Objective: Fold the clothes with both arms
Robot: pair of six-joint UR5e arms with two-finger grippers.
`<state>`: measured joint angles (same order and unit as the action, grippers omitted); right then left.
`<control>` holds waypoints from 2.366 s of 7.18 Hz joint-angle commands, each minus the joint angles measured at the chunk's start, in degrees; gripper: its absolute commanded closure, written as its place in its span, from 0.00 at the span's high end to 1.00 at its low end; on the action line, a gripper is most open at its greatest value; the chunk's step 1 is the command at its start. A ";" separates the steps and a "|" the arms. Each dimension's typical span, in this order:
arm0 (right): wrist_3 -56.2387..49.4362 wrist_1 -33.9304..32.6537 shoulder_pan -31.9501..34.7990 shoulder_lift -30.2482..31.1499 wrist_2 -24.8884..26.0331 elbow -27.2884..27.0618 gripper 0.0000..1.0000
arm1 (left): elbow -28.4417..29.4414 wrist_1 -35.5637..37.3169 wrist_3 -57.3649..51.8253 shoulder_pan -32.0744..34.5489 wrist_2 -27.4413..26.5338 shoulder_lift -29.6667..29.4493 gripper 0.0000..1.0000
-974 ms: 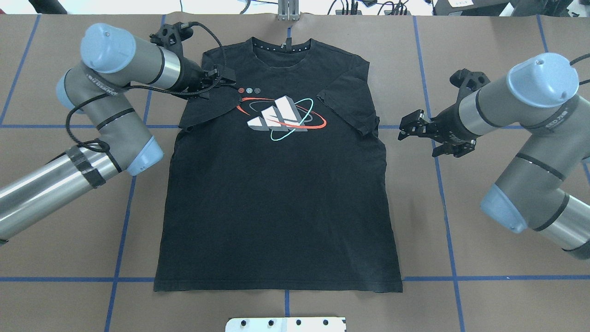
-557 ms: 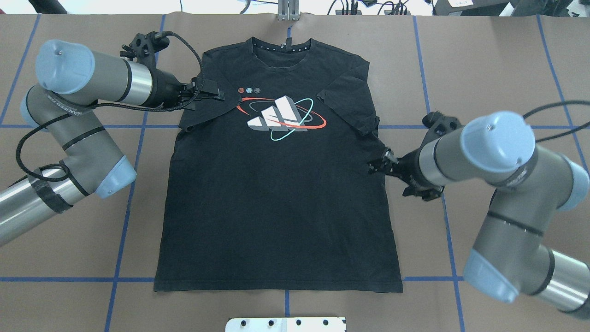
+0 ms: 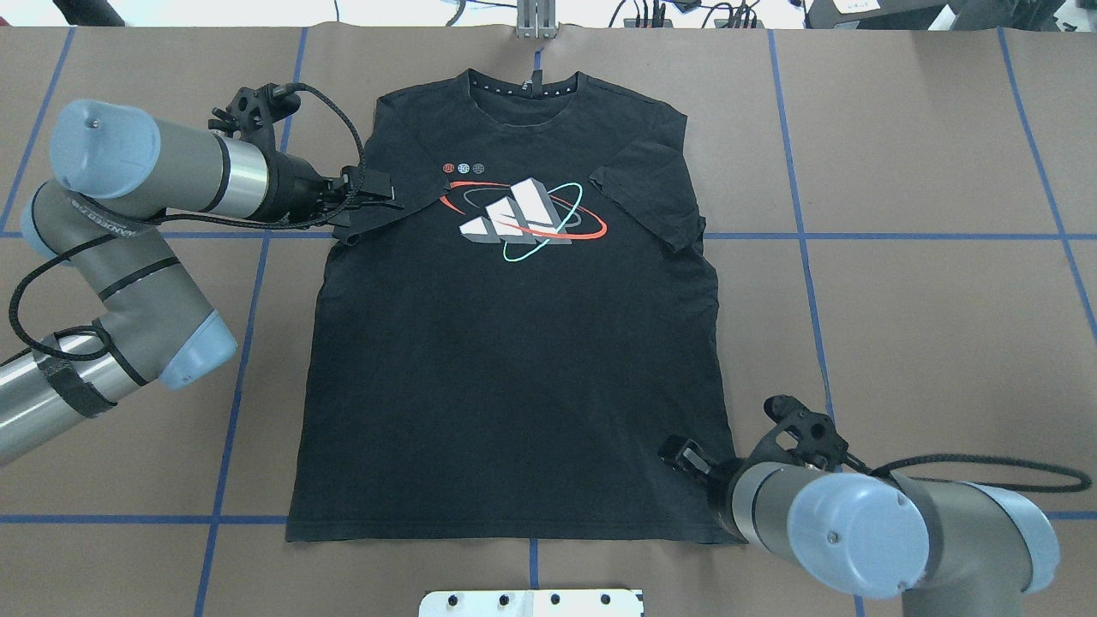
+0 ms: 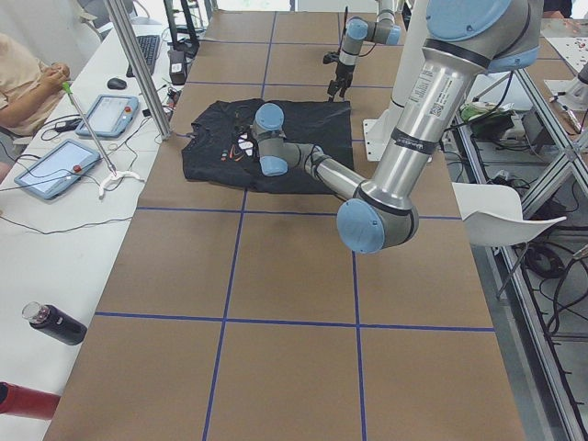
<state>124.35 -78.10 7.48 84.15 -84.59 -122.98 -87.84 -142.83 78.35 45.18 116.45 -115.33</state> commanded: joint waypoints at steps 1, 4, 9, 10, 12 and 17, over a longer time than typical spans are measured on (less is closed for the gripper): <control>4.13 0.31 -4.57 6.09 3.71 -1.83 0.92 | 0.03 -0.26 3.70 -0.09 0.18 0.11 0.99; 4.41 0.22 -4.93 5.51 3.82 -0.86 0.89 | 0.47 -1.57 2.72 -0.53 3.50 -0.24 0.98; 4.32 0.23 -5.20 4.45 3.56 1.51 0.86 | -0.05 -1.31 2.86 -0.44 2.91 0.63 0.99; 4.32 0.22 -5.28 4.45 3.55 1.60 0.85 | -0.14 -1.40 2.95 -0.53 2.73 0.63 0.99; 4.32 0.22 -5.28 4.54 3.55 1.86 0.84 | -0.05 -1.14 3.82 -0.53 2.90 0.55 0.99; 4.32 0.22 -5.29 4.54 3.47 2.30 0.70 | 0.12 -1.05 3.83 -0.44 2.64 0.72 0.99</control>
<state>128.66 -77.87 2.23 88.64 -81.12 -120.78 -87.67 -143.88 82.17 44.66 119.11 -114.64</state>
